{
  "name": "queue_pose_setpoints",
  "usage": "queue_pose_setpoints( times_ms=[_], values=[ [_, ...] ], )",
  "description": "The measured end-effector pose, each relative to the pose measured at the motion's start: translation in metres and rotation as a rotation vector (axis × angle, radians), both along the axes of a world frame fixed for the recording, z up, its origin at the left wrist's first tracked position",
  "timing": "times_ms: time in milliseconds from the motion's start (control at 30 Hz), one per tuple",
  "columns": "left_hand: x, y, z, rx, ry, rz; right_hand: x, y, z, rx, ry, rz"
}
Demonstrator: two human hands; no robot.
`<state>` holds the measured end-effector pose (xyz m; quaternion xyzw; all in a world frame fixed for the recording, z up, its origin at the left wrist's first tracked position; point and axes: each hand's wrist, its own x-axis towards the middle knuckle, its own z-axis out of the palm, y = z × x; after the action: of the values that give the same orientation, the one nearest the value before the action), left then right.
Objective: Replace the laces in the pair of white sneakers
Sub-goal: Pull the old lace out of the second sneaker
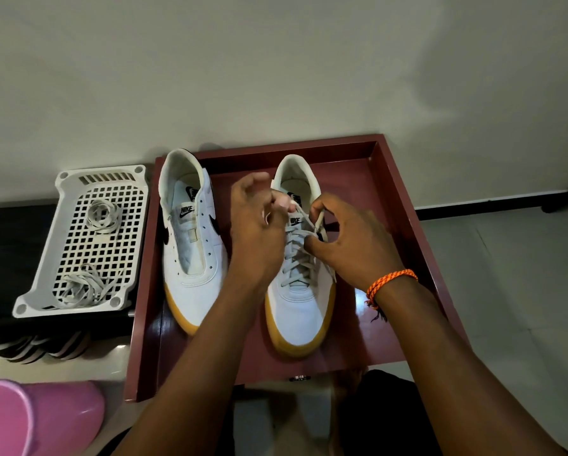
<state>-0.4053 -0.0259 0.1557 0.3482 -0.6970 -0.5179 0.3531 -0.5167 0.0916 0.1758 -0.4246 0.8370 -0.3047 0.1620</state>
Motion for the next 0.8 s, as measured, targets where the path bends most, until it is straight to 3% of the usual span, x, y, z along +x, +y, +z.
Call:
queue_pose_setpoints(
  times_ms=[67,133,233,333,433,533,667,700,800],
  values=[
    [0.002,-0.001,0.007,0.115,0.06,0.045,0.0,0.001,0.0,-0.01,-0.008,-0.01],
    [0.007,-0.002,0.009,-0.039,-0.007,0.04,0.0,0.001,-0.001,-0.016,-0.02,-0.015],
    [0.009,-0.001,-0.002,-0.368,-0.286,-0.027,0.0,0.0,-0.002,-0.015,-0.021,-0.012],
    [0.007,0.005,-0.009,-0.466,-0.532,-0.134,0.0,0.0,-0.003,-0.031,-0.01,0.003],
    [0.003,0.007,-0.01,-0.394,-0.461,-0.135,0.001,0.0,-0.003,-0.025,0.001,0.005],
    [0.001,0.001,-0.008,-0.277,-0.261,-0.1,0.0,0.0,-0.001,-0.016,-0.007,0.001],
    [0.002,-0.006,0.003,0.121,0.042,0.026,0.0,0.002,0.0,-0.012,-0.025,-0.014],
    [0.004,-0.008,0.004,0.098,0.036,0.054,0.001,0.002,0.0,-0.013,-0.026,-0.015],
    [0.009,-0.012,-0.004,-0.215,-0.144,0.004,0.0,0.002,0.0,-0.019,-0.026,-0.013]
  ],
)
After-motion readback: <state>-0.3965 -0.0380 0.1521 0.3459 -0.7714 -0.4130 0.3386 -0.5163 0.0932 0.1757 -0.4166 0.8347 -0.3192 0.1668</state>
